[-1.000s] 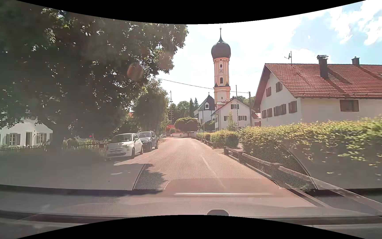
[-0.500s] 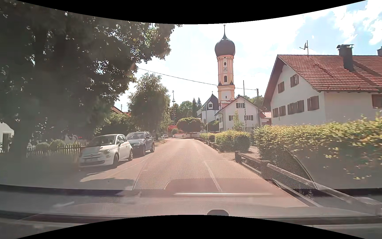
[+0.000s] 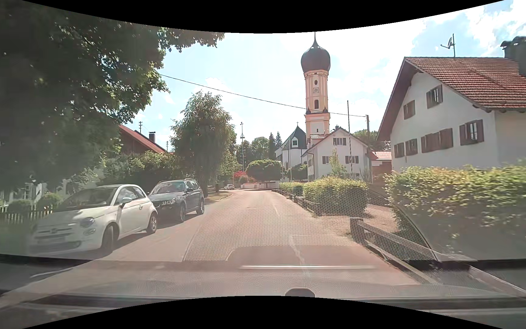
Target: Follow the waypoints while adhering to traffic rules and regulations
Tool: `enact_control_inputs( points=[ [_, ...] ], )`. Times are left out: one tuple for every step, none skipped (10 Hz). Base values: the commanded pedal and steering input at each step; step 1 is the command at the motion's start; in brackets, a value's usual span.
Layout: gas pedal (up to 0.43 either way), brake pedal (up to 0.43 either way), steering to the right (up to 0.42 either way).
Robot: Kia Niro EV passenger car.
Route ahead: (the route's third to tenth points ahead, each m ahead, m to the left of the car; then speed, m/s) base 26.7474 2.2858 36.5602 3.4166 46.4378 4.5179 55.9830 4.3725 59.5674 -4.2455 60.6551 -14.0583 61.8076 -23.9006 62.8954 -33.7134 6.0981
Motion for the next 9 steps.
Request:
enact_control_inputs(
  points=[
    [0.110,0.000,-0.025],
    [0.110,0.000,-0.025],
    [0.110,0.000,-0.025],
    [0.110,0.000,-0.025],
    [0.110,0.000,-0.025],
    [0.110,0.000,-0.024],
    [0.110,0.000,-0.022],
    [0.110,0.000,-0.020],
    [0.110,0.000,-0.020]
  ],
)
